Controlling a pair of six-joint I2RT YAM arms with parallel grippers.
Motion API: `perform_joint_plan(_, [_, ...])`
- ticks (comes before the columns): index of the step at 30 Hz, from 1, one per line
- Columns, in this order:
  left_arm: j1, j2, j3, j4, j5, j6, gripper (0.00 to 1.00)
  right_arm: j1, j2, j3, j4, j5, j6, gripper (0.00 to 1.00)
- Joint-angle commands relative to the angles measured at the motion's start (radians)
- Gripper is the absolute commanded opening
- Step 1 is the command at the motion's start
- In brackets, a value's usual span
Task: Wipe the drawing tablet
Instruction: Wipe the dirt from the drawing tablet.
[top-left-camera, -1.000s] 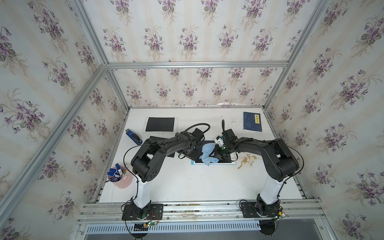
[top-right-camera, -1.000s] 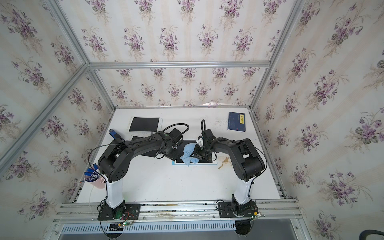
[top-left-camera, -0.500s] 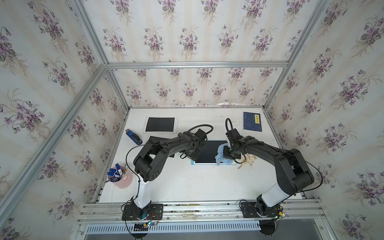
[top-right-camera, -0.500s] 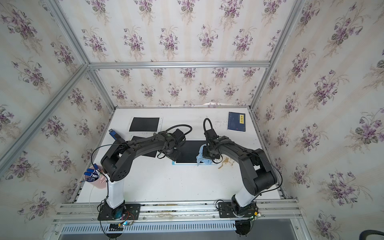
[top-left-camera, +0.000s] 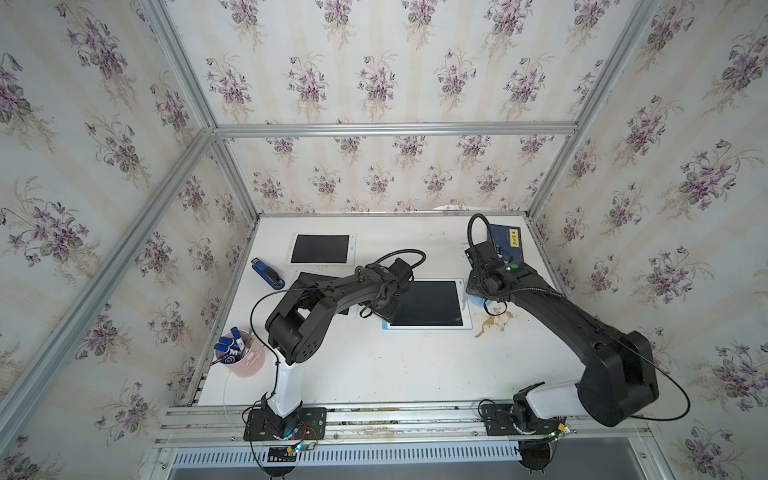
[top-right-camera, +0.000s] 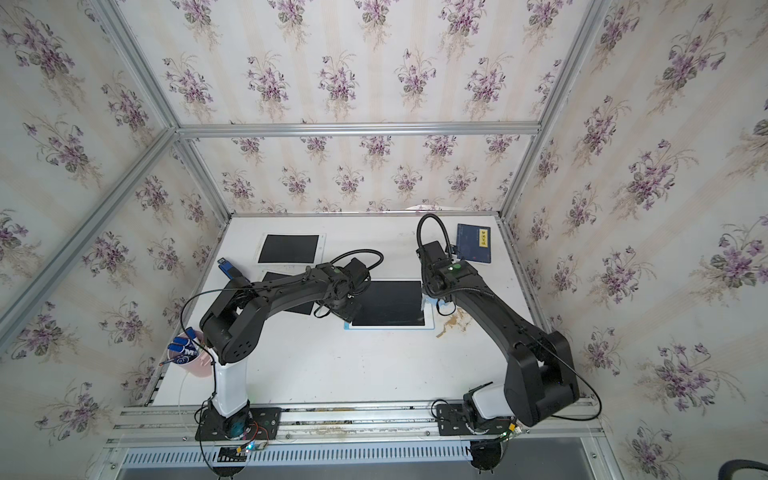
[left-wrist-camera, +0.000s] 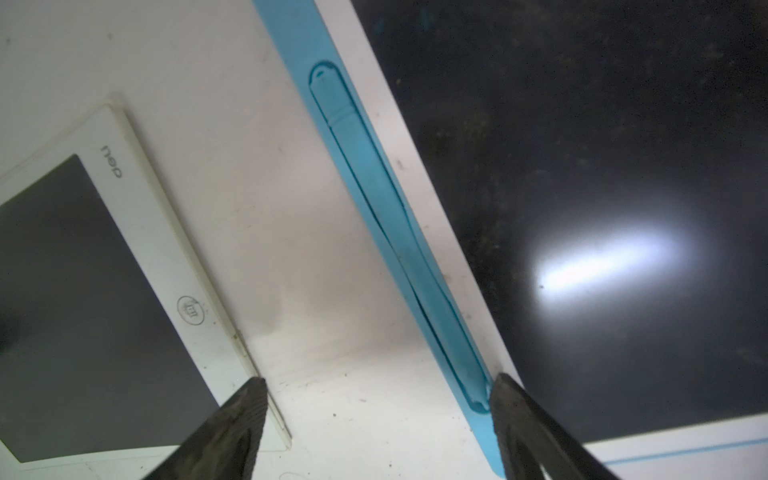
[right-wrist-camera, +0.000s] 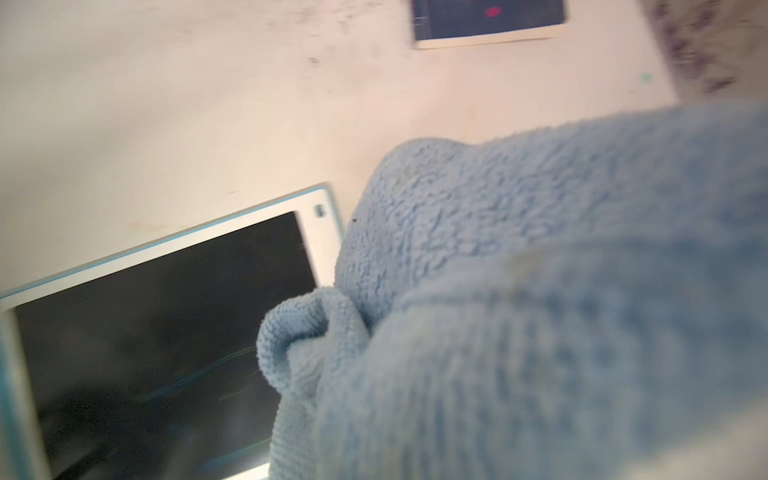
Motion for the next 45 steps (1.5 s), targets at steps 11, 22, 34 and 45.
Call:
perform_joint_plan(11, [0.002,0.021,-0.013,-0.042,-0.041,0.001,0.86,-0.038,0.149,-0.099,-0.042,-0.087,-0.074,0.0])
perform_joint_plan(22, [0.002,0.009,-0.016,-0.043,-0.042,0.002,0.86,-0.054,-0.03,-0.045,0.004,-0.149,-0.072,0.0])
perform_joint_plan(34, [0.002,0.008,-0.011,-0.046,-0.042,0.001,0.86,-0.019,0.061,-0.241,0.025,-0.315,0.001,0.0])
perform_joint_plan(45, [0.002,-0.027,-0.036,-0.04,-0.044,0.0,0.86,-0.063,0.028,-0.096,-0.28,0.156,0.25,0.0])
